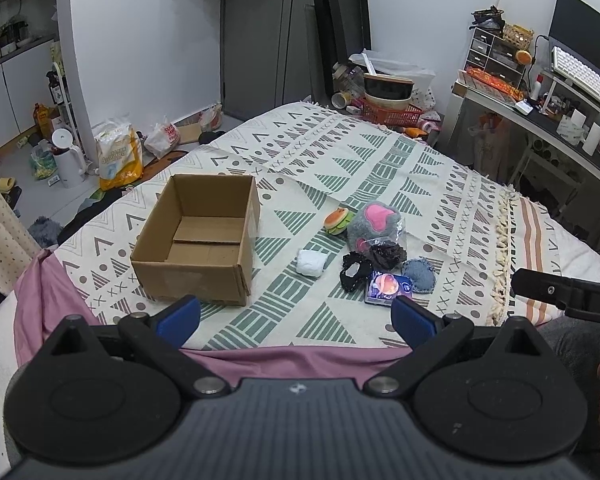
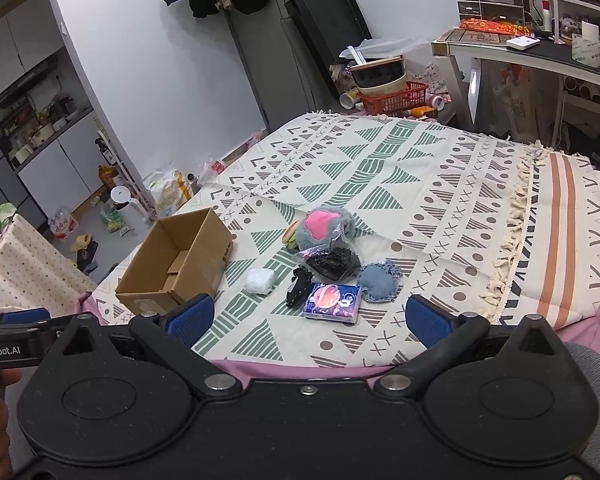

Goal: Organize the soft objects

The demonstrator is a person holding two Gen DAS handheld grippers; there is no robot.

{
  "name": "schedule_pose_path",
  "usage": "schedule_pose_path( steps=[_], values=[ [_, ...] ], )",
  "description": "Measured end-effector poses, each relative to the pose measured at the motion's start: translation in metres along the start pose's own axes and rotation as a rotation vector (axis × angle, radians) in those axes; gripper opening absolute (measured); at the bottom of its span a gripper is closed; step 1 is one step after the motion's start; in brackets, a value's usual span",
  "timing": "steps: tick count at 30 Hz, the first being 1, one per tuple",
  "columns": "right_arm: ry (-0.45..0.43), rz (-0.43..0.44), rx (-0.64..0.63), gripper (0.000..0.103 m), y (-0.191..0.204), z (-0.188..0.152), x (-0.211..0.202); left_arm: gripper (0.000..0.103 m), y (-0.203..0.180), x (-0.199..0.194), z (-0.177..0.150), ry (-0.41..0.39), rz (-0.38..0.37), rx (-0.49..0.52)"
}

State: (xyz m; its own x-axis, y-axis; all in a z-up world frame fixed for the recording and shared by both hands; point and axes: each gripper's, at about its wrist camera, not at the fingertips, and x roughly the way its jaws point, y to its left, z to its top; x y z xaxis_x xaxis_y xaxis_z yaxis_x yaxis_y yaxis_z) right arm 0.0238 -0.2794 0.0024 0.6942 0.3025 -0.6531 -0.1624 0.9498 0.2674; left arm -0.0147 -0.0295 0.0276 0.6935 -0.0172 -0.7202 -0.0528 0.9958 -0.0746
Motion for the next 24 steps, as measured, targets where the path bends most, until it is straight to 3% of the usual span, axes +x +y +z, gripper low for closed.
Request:
schedule_pose_path(
  steps=[24],
  values=[
    [0.001,-0.002,-0.017,0.103,0.0015,0.0026,-0.0024,0.101,0.0006,-0.0034,0.0019,-0.003,0.009,-0.012]
  ],
)
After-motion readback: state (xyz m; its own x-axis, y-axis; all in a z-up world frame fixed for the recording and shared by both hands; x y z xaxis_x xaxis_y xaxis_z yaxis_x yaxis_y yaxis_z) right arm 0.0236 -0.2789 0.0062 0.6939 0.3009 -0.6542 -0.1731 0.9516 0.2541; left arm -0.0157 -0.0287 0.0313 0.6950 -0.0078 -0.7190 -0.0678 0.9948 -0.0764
